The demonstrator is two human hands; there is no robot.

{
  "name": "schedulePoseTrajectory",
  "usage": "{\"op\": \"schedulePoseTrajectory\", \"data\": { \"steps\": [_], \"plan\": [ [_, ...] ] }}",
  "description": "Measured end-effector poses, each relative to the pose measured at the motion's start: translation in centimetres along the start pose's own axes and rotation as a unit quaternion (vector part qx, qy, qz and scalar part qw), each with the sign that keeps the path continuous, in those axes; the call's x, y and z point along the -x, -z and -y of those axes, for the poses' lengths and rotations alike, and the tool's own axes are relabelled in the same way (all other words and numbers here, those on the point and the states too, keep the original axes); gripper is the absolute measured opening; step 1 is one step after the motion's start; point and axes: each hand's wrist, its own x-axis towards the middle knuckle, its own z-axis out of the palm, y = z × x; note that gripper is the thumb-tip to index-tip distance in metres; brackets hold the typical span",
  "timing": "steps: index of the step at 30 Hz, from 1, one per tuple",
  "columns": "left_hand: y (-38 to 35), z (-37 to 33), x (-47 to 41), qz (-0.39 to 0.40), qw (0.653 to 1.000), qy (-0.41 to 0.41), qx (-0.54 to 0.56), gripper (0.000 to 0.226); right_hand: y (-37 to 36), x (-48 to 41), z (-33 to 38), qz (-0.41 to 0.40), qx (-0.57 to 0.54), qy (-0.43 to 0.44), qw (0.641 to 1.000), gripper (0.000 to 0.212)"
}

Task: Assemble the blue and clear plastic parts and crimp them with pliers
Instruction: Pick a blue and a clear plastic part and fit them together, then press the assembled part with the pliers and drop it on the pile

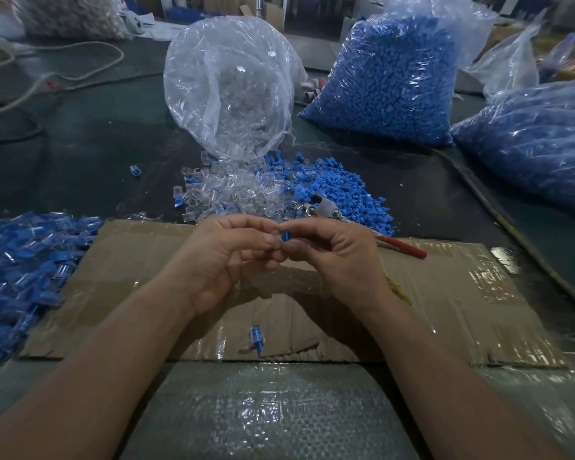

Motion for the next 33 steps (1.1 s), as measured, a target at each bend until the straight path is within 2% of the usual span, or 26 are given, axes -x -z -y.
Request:
{"op": "schedulePoseTrajectory", "data": {
  "steps": [6,10,18,27,30,33],
  "plan": [
    [0.0,0.1,0.1,-0.003,1.0,0.005,-0.02,0.02,0.0,0.1,-0.3,-0.008,0.047,0.027,0.998,0.029],
    [-0.1,0.2,0.2,-0.016,1.0,-0.006,-0.025,0.01,0.0,0.1,-0.4,-0.006,0.045,0.03,0.999,0.032],
    [-0.5,0.3,0.2,-0.02,1.0,-0.018,-0.012,0.011,-0.1,0.1,-0.4,-0.02,0.073,0.034,0.997,0.027],
    [-0.5,0.4,0.1,-0.032,0.997,-0.031,-0.055,0.015,0.0,0.2,-0.2,-0.007,0.089,0.048,0.995,0.027],
    [-0.4,0.4,0.1,-0.027,0.998,-0.026,-0.053,0.012,0.1,0.1,0.2,0.008,0.114,0.014,0.993,0.031],
    [-0.2,0.4,0.0,-0.028,0.998,-0.023,-0.046,0.01,1.5,-0.3,0.4,-0.036,0.176,-0.072,0.981,0.036]
  ]
}}
